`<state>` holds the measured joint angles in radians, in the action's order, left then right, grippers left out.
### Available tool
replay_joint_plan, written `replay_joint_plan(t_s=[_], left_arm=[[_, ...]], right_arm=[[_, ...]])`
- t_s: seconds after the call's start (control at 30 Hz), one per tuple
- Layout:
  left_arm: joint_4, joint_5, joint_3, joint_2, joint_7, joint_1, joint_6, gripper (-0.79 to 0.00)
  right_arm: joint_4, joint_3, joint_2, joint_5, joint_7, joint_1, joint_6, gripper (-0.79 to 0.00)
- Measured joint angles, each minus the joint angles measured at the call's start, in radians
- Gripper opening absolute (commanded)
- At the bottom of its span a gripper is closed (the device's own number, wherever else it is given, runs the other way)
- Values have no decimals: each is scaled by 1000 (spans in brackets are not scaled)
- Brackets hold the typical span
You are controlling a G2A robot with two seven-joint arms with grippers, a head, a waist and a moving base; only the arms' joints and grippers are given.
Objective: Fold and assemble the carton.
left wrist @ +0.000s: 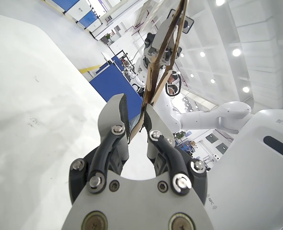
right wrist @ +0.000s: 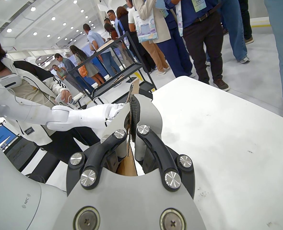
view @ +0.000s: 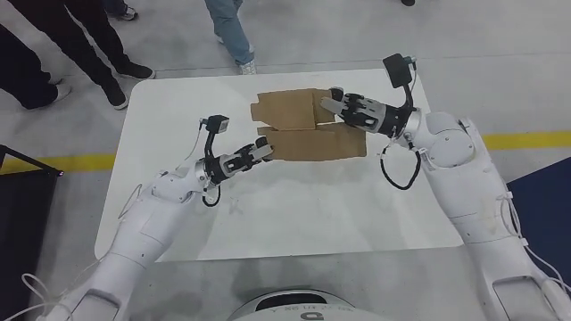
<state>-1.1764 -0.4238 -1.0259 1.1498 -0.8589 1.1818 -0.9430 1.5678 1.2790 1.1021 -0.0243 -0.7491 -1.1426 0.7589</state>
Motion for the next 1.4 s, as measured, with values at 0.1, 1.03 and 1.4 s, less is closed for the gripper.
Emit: replay_joint_plan(t_s=[0.1,1.03,1.4], left_arm=[[0,-14,8,1,-15,-3,4,-643],[-39,-111,48,-41,3,12,-22,-785],[-36,-17,11,-40,63,-3,-69,-785]], right_arm=[[15,2,-3,3,-5,-9,-1,-785],[21,-6,-20,-23,20,-21,-5,-665],[10,23,-16,-69,186,-28,-19,0]])
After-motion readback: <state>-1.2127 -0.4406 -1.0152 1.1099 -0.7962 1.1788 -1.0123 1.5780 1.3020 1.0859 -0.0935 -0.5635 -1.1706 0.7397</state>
